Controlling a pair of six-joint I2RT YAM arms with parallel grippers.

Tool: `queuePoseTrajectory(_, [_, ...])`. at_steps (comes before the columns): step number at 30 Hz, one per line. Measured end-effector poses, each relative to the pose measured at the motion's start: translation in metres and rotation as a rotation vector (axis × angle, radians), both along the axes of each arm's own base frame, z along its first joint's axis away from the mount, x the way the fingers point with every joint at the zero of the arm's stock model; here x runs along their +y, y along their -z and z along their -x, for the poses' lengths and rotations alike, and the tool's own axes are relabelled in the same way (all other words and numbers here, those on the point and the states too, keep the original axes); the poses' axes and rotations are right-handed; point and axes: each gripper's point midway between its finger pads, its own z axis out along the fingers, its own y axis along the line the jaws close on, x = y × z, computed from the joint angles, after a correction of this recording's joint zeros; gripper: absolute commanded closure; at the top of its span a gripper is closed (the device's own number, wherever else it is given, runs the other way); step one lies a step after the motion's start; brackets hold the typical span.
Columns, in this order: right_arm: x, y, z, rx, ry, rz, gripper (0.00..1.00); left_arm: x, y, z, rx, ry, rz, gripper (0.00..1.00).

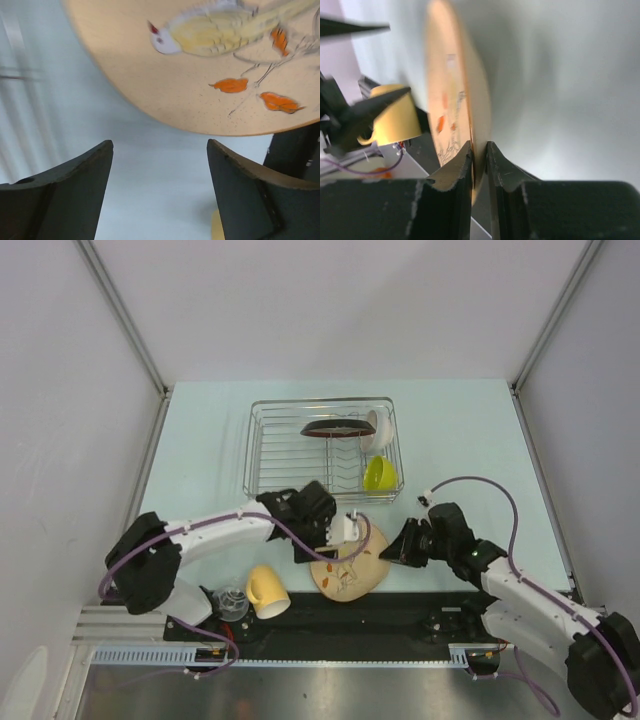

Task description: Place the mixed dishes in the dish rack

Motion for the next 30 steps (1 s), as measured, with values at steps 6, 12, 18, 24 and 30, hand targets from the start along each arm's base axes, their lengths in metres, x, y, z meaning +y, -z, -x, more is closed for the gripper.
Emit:
queuePoseTrajectory(6, [-0.006, -0.053, -0.016, -0.199, -0.070, 0.078, 1.00, -0.008, -0.144, -0.077, -0.152, -0.171, 0.369, 0.17])
queuePoseTrajectory(12, [-0.013, -0.077, -0.023, -0.302, -0.125, 0.163, 1.00, 0.050, -0.236, -0.074, -0.321, -0.273, 0.528, 0.17])
queuePoseTrajectory(18, [0.005, -0.133, -0.031, -0.417, -0.335, 0.371, 1.00, 0.119, -0.226, -0.091, -0.287, -0.504, 0.529, 0.17])
queuePoseTrajectory(24, [0.074, -0.258, -0.046, -0.868, -0.526, 0.471, 1.00, 0.155, -0.207, -0.102, -0.212, -0.670, 0.559, 0.18])
queuePoseTrajectory(30, [0.079, -0.332, -0.087, -1.415, -0.438, 0.653, 1.00, 0.155, -0.198, -0.101, -0.163, -0.703, 0.604, 0.17])
